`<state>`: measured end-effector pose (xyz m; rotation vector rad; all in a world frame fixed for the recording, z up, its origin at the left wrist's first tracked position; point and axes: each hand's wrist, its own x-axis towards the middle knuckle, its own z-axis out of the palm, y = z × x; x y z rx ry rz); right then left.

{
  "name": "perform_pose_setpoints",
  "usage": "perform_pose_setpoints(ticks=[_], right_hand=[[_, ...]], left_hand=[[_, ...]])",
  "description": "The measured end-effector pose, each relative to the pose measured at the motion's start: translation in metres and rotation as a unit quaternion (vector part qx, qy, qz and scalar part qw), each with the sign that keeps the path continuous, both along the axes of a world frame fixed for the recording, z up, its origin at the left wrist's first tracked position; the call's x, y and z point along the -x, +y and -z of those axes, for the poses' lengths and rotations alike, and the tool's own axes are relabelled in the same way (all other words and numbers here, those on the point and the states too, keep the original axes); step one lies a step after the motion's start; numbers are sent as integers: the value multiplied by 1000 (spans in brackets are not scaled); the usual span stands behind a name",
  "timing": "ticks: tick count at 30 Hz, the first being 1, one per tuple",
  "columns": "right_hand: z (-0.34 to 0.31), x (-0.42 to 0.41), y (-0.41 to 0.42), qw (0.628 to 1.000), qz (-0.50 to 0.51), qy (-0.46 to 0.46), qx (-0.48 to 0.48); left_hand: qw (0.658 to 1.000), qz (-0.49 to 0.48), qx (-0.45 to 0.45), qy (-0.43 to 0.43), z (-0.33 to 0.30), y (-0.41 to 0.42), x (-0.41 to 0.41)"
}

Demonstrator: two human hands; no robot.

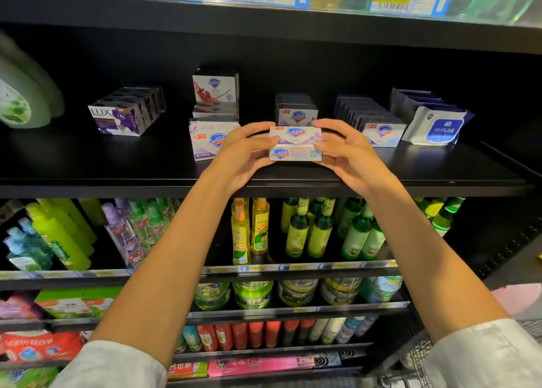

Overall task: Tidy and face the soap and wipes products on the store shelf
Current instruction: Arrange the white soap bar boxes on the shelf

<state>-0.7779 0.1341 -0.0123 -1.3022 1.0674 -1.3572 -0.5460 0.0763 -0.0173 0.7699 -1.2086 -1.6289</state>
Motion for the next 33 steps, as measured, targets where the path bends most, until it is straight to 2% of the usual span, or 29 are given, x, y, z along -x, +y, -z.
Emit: perform_pose_setpoints(ticks=[5, 12, 20, 23, 27, 33], right_hand=[[-1, -2, -3, 999, 11, -49, -22], [-1, -3, -1, 1000, 21, 11, -16], [2, -4, -1, 997, 39, 63, 22], [5, -9, -2, 985, 80, 152, 23], [10, -10, 9, 927, 136, 350, 13], [12, -8, 13, 853, 77, 517, 1]], left_hand=[[999, -9, 34, 10, -1, 4, 0], [998, -15, 58, -4, -1, 5, 0], [994, -42, 80, -68, 4, 0, 5], [989, -75, 95, -86, 5, 0, 6], [982, -122, 109, -98, 5, 4, 7], [961, -183, 137, -153, 5, 16, -5]])
